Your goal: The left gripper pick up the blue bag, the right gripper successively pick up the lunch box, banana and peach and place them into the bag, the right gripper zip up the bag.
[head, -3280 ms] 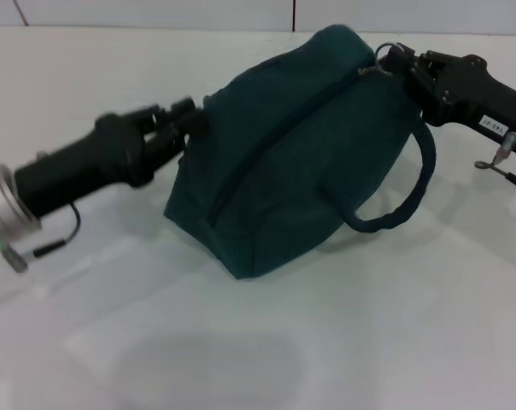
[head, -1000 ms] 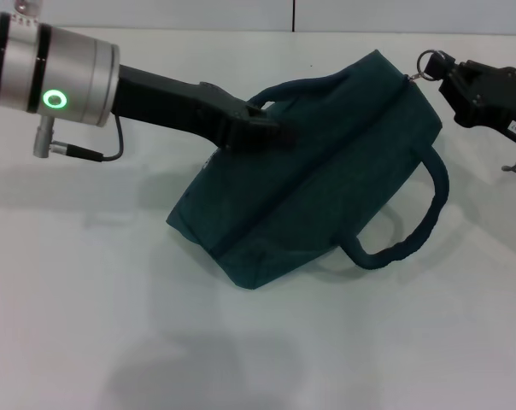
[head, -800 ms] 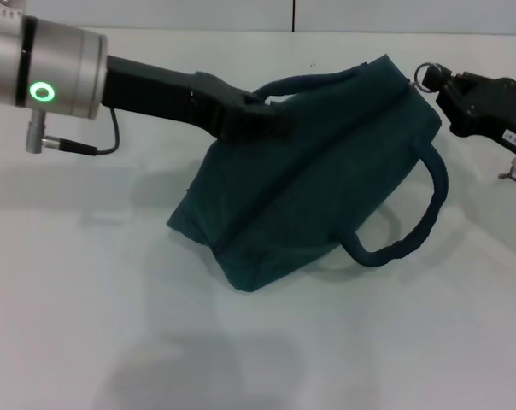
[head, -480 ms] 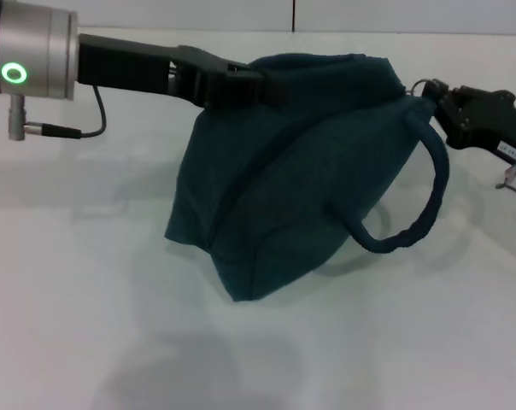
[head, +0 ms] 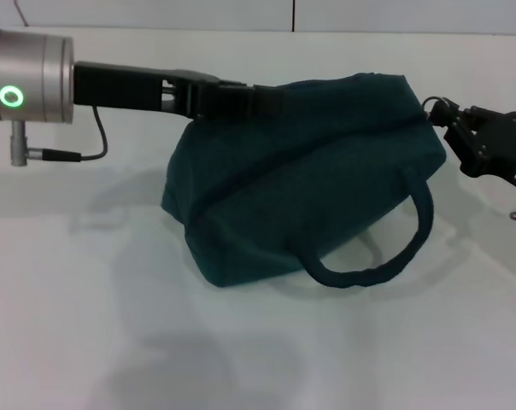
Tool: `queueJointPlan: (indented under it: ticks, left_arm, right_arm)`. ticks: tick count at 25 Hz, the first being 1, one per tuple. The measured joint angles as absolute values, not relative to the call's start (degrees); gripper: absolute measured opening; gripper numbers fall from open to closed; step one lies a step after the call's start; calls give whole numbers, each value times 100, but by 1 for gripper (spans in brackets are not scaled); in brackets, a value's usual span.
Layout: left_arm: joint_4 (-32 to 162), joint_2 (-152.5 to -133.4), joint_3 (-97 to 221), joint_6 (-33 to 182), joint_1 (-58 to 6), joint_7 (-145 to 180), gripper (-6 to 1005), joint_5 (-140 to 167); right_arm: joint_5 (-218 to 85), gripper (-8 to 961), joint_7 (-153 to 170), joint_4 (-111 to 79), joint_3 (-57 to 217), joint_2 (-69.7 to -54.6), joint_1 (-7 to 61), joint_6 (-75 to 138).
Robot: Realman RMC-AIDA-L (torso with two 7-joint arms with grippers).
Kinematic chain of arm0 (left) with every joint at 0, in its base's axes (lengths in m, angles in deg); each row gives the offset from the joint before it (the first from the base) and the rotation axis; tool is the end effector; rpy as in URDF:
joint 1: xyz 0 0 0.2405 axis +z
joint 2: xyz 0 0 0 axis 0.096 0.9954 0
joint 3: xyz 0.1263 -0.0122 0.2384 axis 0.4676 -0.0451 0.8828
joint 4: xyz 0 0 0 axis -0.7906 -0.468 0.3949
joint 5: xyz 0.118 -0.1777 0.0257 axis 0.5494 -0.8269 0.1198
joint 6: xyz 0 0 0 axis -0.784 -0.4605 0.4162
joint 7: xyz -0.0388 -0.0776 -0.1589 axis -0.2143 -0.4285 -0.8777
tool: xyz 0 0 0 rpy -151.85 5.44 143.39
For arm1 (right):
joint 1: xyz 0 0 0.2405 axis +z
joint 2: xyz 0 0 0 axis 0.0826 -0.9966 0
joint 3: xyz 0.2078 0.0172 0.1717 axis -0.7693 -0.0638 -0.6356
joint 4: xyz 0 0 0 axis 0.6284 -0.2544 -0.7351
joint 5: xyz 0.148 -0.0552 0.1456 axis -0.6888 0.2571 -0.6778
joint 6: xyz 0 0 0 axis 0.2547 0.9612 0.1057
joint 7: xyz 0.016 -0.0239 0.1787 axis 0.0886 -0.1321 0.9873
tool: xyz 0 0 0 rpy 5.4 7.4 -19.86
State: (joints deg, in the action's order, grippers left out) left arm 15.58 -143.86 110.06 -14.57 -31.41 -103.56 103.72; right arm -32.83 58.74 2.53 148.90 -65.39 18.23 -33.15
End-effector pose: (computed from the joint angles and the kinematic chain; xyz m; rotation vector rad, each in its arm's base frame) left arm -0.1573 0.3756 -0.0011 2.7767 1.0648 0.8165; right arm 0.2720 0.3660 -0.0367 -2.1968 0.5785 1.0403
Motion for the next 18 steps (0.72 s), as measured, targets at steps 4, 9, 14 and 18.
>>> queueJointPlan:
  ticks: [4,9,14,18]
  left_arm:
    - [1939,-14327,10844,-1419,-3189,-10139,96,10428]
    - [1980,-14266,10576,-1384,-3180,-10118,92,10410]
    - [1985,-14261,10547,-1385,-3151,-10130,90,10415]
    - [1993,-14306,10565,-1389,-3156,-10136,88,10426]
  right_arm:
    - [-3286,10,5875,208,14891,-6539,1849,-3121]
    - [-3268,11,5851,167,14937,-6540,1906,-2582]
    - [-3223,11,5849,23,15091,-6552,2025,-2391]
    - [-3234,11,5850,-35,15319,-6556,2081,-2405]
